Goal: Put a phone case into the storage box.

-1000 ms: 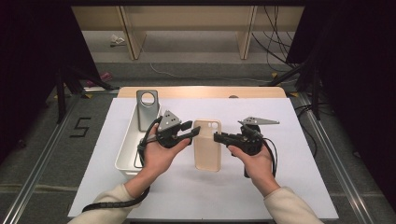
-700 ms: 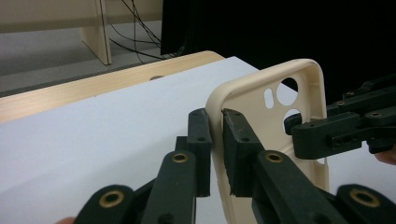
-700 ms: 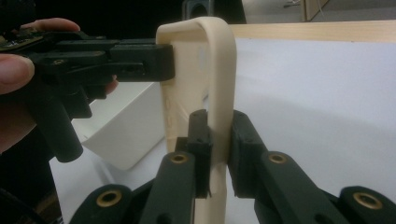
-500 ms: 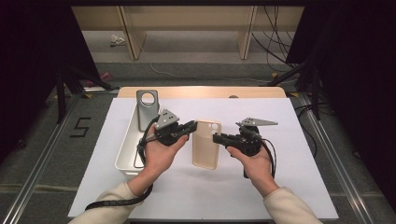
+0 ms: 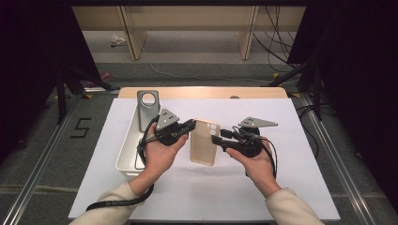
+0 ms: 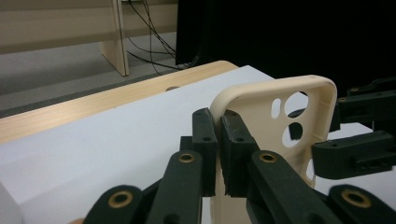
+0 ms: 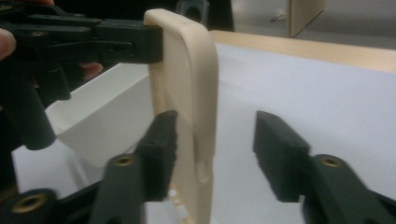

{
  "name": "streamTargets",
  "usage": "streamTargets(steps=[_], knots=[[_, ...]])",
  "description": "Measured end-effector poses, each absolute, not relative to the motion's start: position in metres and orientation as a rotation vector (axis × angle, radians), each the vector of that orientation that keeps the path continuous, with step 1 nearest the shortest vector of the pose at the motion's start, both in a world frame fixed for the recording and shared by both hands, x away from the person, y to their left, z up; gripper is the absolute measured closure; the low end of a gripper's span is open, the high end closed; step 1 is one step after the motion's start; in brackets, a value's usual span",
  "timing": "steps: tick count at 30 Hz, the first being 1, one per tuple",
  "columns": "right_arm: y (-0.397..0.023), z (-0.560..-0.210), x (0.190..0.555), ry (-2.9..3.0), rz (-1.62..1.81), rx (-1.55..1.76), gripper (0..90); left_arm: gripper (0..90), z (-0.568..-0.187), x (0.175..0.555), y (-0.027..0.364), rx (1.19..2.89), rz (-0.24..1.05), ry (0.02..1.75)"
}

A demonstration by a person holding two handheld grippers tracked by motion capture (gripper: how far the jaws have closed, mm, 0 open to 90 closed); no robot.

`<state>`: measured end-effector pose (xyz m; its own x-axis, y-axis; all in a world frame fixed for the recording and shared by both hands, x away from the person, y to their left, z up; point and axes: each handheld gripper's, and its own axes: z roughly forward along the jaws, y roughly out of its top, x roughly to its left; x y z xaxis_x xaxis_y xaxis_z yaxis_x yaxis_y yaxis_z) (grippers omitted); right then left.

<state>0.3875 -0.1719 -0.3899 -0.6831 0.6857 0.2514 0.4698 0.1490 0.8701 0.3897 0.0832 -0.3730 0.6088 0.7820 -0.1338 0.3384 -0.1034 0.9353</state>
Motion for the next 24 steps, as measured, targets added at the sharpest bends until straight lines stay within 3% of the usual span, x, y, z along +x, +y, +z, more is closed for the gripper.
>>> streamTargets(steps=[6, 11, 24], knots=[[-0.174, -0.384, 0.385, 2.198, 1.545, 1.059, 25.1, 85.4, -0.366, 0.393, 0.093, 1.674, 0.516, 0.941], [-0.18, -0.383, 0.384, 2.2, 1.517, 1.043, 21.2, 85.4, -0.357, 0.394, 0.103, 1.638, 0.536, 0.952], [-0.207, -0.389, 0.385, 2.118, 1.443, 1.117, 21.3, 85.5, -0.337, 0.4, 0.134, 1.566, 0.561, 0.989]])
